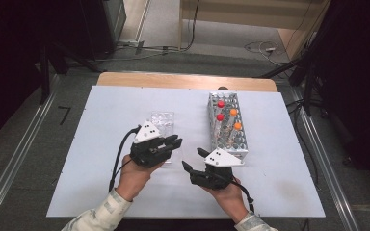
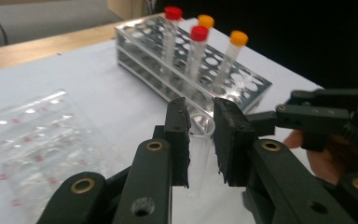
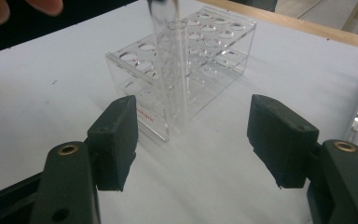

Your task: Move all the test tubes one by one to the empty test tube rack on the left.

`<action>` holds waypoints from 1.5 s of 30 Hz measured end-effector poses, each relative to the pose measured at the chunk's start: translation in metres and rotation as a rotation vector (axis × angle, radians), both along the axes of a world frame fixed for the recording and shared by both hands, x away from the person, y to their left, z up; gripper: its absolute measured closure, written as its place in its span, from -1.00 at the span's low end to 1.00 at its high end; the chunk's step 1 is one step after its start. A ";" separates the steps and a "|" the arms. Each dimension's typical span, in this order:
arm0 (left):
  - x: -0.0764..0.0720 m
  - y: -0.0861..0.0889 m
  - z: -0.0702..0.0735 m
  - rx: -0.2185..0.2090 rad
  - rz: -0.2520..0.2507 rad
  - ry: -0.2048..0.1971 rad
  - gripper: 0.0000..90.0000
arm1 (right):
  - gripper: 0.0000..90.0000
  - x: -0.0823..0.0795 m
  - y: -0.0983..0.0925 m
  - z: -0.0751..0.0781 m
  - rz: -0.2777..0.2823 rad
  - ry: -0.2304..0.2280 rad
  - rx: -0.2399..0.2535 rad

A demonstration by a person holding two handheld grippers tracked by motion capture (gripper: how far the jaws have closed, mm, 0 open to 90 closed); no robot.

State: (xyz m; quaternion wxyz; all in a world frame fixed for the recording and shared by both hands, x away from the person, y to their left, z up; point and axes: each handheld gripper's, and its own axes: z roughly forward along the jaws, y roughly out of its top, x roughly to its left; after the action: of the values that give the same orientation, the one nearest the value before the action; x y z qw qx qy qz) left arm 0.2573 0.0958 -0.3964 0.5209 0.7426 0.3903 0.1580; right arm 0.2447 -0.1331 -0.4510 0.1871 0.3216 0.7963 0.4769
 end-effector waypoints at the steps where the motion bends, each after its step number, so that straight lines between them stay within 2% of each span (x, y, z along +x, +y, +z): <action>1: 0.000 0.006 0.003 -0.010 0.012 -0.003 0.70 | -0.28 0.000 0.000 0.000 0.000 0.002 0.002; 5: 0.001 0.021 0.011 -0.030 0.048 -0.021 0.70 | -0.31 0.000 -0.002 0.000 -0.001 0.001 0.004; 9: 0.001 0.026 0.013 -0.025 0.073 -0.035 0.70 | -0.36 0.000 -0.002 0.000 -0.008 0.005 0.004; 16: 0.001 0.023 0.011 0.043 0.100 -0.063 0.70 | -0.37 0.000 -0.002 0.000 -0.006 0.003 -0.003; 20: 0.001 0.019 0.008 0.088 0.111 -0.073 0.70 | -0.37 0.002 -0.003 -0.002 0.004 0.019 -0.009; 33: 0.002 0.002 -0.025 0.195 0.114 -0.040 0.69 | -0.53 0.004 -0.007 0.001 -0.016 0.055 -0.005; 40: 0.003 0.000 -0.032 0.213 0.111 -0.024 0.69 | -0.64 0.004 -0.010 0.003 -0.034 0.068 0.004; 43: 0.003 0.000 -0.032 0.203 0.112 -0.023 0.68 | -0.64 0.006 -0.012 0.004 -0.029 0.083 0.008; 45: 0.003 0.001 -0.031 0.189 0.115 -0.024 0.64 | -0.62 0.006 -0.013 0.004 -0.034 0.075 0.012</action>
State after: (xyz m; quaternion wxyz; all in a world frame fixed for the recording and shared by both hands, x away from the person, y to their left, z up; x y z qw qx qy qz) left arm 0.2603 0.0967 -0.4273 0.4432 0.7630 0.4091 0.2327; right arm 0.2506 -0.1462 -0.4466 0.1632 0.3537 0.7944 0.4660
